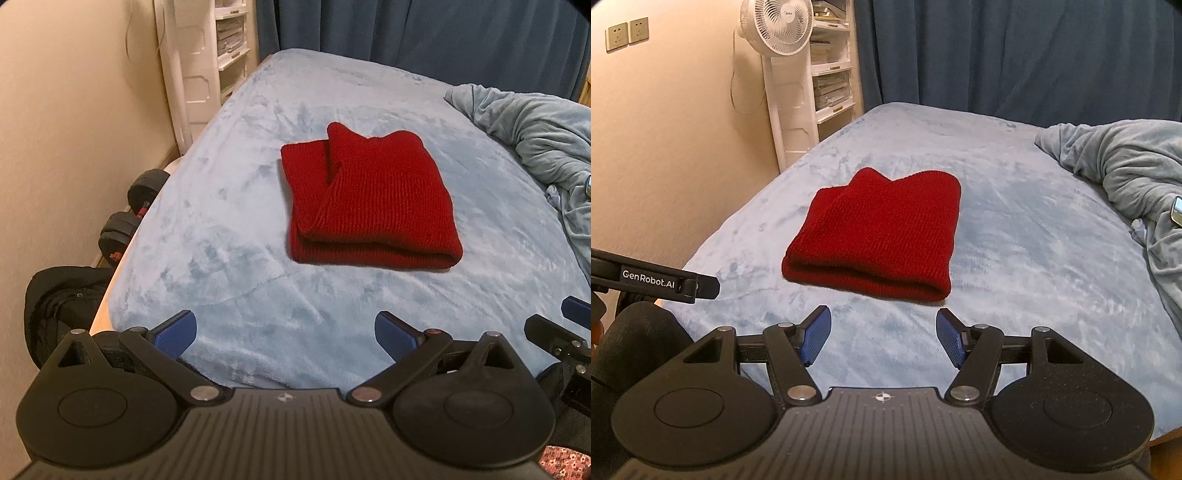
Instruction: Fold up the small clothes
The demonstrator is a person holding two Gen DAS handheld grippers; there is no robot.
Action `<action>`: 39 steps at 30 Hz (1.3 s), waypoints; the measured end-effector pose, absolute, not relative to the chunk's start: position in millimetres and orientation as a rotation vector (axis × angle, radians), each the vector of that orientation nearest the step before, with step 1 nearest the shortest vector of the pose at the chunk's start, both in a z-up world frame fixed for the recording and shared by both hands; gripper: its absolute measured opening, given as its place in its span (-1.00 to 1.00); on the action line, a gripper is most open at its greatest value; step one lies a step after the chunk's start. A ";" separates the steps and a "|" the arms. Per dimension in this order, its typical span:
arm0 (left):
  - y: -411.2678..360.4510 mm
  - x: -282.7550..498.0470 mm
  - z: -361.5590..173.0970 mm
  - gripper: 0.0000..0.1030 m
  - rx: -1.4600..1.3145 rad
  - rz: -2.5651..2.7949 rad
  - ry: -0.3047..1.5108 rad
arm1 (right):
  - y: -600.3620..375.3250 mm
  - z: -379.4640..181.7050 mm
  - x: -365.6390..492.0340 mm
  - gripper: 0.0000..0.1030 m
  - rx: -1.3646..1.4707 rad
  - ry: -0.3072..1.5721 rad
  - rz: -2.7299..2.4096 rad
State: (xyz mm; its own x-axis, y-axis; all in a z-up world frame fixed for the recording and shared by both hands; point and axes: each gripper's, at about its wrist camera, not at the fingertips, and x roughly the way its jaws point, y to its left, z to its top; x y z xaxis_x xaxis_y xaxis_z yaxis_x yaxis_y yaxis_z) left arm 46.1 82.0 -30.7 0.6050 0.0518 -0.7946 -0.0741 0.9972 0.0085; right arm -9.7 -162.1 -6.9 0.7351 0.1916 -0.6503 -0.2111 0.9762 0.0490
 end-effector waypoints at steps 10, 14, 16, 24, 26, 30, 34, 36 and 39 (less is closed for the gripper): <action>89.4 58.5 -47.9 0.99 -0.094 0.066 0.986 | -176.4 -22.0 11.9 0.47 0.147 0.839 0.304; 94.9 65.7 -57.3 0.99 -0.222 0.026 0.971 | -210.3 -28.8 39.5 0.58 0.417 0.924 0.325; 94.7 73.6 -64.5 0.99 -0.252 0.027 0.978 | -226.8 -28.7 57.3 0.63 0.474 0.934 0.300; 103.2 141.4 -100.0 0.99 -0.572 0.133 0.986 | -275.4 -18.3 175.5 0.68 0.507 0.926 0.250; 102.7 163.7 -111.0 0.99 -0.639 0.142 1.008 | -280.7 -16.4 220.4 0.70 0.468 0.916 0.253; 102.5 195.8 -138.7 0.99 -0.747 0.186 1.046 | -273.9 -23.4 329.2 0.78 0.357 0.916 0.293; 108.4 217.5 -167.6 0.99 -0.840 0.217 1.091 | -261.1 -65.7 437.7 0.79 0.326 1.039 0.285; 116.7 221.6 -178.2 0.99 -0.904 0.233 1.085 | -257.2 -92.9 477.2 0.79 0.350 1.101 0.259; 127.4 224.2 -181.7 0.99 -0.953 0.235 1.057 | -246.1 -129.6 519.8 0.80 0.401 1.173 0.246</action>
